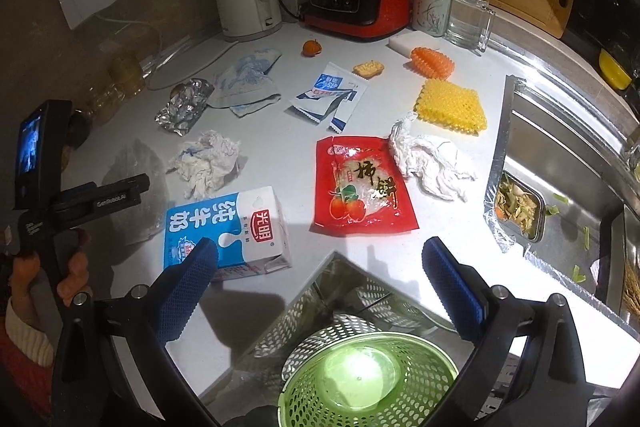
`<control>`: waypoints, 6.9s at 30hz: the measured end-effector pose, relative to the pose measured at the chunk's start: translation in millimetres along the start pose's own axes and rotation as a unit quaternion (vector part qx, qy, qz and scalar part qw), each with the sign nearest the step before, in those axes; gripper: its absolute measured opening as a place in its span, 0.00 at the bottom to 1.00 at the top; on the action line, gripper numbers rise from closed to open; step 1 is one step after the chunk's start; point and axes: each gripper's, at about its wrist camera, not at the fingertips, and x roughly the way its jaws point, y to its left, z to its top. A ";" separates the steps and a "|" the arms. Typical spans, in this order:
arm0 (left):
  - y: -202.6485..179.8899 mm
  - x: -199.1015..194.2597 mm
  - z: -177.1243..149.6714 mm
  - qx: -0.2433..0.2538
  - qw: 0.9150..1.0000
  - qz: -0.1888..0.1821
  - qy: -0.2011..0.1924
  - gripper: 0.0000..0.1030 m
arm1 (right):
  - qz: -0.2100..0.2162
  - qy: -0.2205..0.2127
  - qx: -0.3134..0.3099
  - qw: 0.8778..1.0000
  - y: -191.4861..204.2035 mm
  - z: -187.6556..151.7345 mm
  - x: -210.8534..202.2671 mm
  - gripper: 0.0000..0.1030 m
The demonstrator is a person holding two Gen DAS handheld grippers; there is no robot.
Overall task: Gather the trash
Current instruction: 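Grasp the clear plastic bag with the left gripper while the right gripper grasps the milk carton, then carry both items over the green basket and open both grippers to drop them, then grasp the crumpled tissue with the left gripper while the right gripper grasps the red snack bag, then carry tissue and red bag over the green basket and release both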
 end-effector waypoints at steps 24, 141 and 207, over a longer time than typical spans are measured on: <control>25.1 -51.8 -25.0 0.044 0.997 -0.050 -0.048 0.17 | -0.043 0.083 0.427 0.899 31.8 -12.1 67.2 0.95; -86.8 5.0 27.8 0.051 0.995 -0.090 -0.004 0.22 | -0.053 0.043 0.019 0.997 -30.2 23.4 120.5 0.76; -227.6 -57.4 -290.0 0.139 0.966 -0.159 0.149 0.58 | 0.017 0.055 -0.031 0.998 -165.3 -202.4 -45.2 0.25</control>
